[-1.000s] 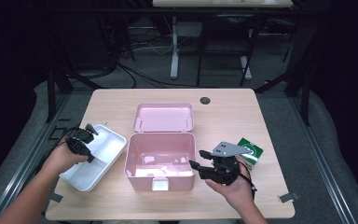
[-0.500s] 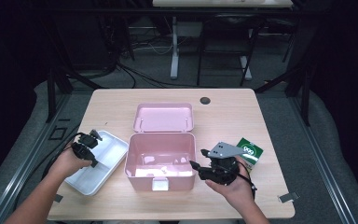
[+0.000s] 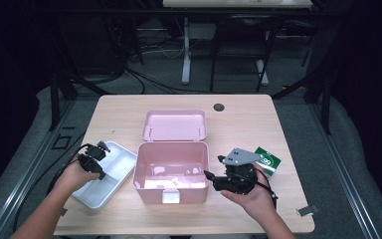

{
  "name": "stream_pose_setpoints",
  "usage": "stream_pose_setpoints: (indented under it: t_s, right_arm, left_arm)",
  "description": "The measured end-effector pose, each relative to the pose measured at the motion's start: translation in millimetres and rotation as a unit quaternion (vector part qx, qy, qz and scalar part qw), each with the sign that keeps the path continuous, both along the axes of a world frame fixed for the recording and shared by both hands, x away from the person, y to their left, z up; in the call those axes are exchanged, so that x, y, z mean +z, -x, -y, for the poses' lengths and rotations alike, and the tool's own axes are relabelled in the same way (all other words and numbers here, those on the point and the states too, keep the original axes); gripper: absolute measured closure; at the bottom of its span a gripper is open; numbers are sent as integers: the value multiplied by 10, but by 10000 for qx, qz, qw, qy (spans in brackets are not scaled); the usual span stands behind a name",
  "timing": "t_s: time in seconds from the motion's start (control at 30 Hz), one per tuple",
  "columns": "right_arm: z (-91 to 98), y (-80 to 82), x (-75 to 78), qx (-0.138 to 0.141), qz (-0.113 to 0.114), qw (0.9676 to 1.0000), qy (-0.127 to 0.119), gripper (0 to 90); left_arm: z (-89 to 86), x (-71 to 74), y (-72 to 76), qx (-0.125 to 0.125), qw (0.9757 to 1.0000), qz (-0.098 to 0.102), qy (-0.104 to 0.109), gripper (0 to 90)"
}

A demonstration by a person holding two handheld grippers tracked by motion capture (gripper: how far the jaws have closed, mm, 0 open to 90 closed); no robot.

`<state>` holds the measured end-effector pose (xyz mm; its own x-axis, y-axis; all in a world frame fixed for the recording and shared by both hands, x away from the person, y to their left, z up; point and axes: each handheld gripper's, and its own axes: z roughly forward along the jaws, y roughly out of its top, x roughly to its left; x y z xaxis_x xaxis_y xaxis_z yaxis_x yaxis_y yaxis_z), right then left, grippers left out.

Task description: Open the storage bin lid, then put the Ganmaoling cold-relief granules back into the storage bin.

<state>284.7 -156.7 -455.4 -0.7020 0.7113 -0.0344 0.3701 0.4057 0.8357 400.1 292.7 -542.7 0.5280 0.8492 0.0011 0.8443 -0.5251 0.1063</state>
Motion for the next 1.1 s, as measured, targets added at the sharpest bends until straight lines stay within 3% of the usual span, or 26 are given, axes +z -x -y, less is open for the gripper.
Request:
stream_pose_setpoints:
  t_s: [0.13,0.17,0.23,0.27,0.33,0.4,0.43,0.47,0.57,0.63,0.73,0.77,0.8,0.83,0.9,1.0,1.1]
  right_arm:
    - [26,-25,24,-17,-16,10000,79,344]
    - [44,-35,47,-54,4,9997,254,344]
    - [65,-62,70,-52,-25,9993,360,344]
    - [76,-77,84,-86,-44,9988,480,345]
    - [88,-98,95,-56,-69,9985,538,346]
    - [110,-141,119,-19,-163,9974,708,345]
    - [127,-189,129,10,-287,9958,864,341]
    - [127,-189,129,10,-287,9958,864,341]
    - [142,-253,130,118,-457,9944,947,335]
    - [147,-300,137,94,-551,9914,1186,335]
    - [155,-353,138,171,-614,9892,1319,333]
    - [152,-367,140,61,-559,9872,1493,328]
    - [163,-391,143,160,-639,9866,1490,325]
    - [169,-409,150,140,-696,9846,1597,324]
    - [187,-450,131,121,-655,9846,1617,322]
    - [241,-520,95,110,-777,9796,1848,310]
    - [293,-557,71,62,-832,9755,2034,298]
  left_arm:
    - [-12,41,14,-14,9999,143,2,804]
    - [-27,78,22,2,9998,203,69,790]
    - [-57,211,85,27,9986,475,242,748]
    - [-57,211,85,27,9986,475,242,705]
    - [-80,304,146,26,9965,695,471,688]
    - [-98,406,219,44,9940,932,572,646]
    - [-107,434,236,43,9934,972,612,616]
    - [-111,457,255,88,9922,1038,683,616]
    - [-145,548,317,259,9853,1236,1149,583]
    - [-174,609,343,319,9782,1398,1500,580]
    - [-200,669,367,359,9739,1486,1679,568]
    - [-200,690,371,312,9750,1496,1614,568]
    - [-197,715,384,295,9759,1529,1530,568]
    - [-194,730,400,294,9754,1586,1502,568]
    - [-195,735,420,271,9745,1616,1534,563]
    - [-198,717,435,248,9753,1651,1449,536]
    - [-197,717,449,249,9741,1691,1483,523]
